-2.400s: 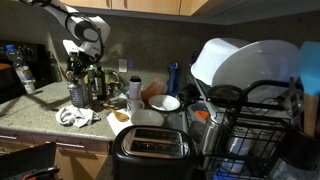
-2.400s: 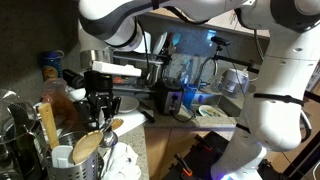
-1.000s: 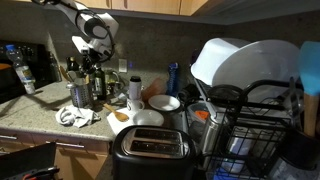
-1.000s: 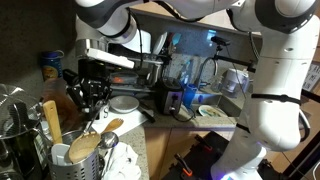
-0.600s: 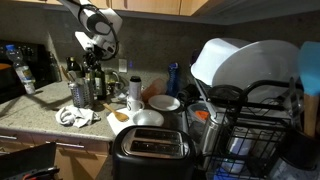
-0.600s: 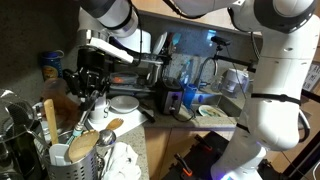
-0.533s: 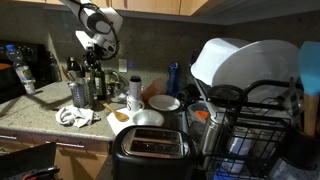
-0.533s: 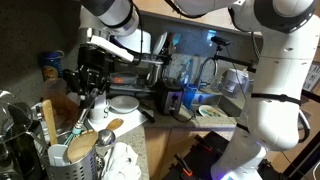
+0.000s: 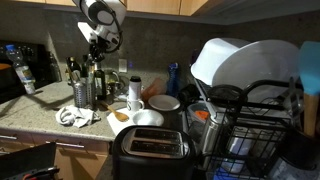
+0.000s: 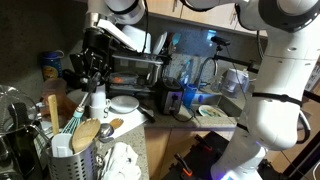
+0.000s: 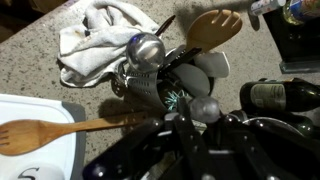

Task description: Pick up the light blue whisk, stir in the white bowl and put the whisk back in the utensil rack.

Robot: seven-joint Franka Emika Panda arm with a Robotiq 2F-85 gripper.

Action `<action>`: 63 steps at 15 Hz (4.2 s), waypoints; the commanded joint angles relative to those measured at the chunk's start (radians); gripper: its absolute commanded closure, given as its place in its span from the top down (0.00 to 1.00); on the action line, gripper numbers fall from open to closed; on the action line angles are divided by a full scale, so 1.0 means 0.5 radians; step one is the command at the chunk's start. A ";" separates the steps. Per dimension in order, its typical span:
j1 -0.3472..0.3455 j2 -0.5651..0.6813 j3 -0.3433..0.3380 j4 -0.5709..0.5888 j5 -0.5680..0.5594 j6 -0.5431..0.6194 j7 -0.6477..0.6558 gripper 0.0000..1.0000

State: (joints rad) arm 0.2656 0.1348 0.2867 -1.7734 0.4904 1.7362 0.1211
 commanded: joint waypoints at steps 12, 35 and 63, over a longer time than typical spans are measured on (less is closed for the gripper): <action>-0.031 -0.077 -0.052 0.249 0.034 -0.219 -0.099 0.10; -0.026 -0.068 -0.148 0.162 -0.636 -0.638 0.356 0.10; 0.083 0.144 -0.152 0.203 -0.951 -0.466 0.810 0.10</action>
State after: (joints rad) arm 0.3022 0.2009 0.2148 -1.6837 0.0212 1.5060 0.5174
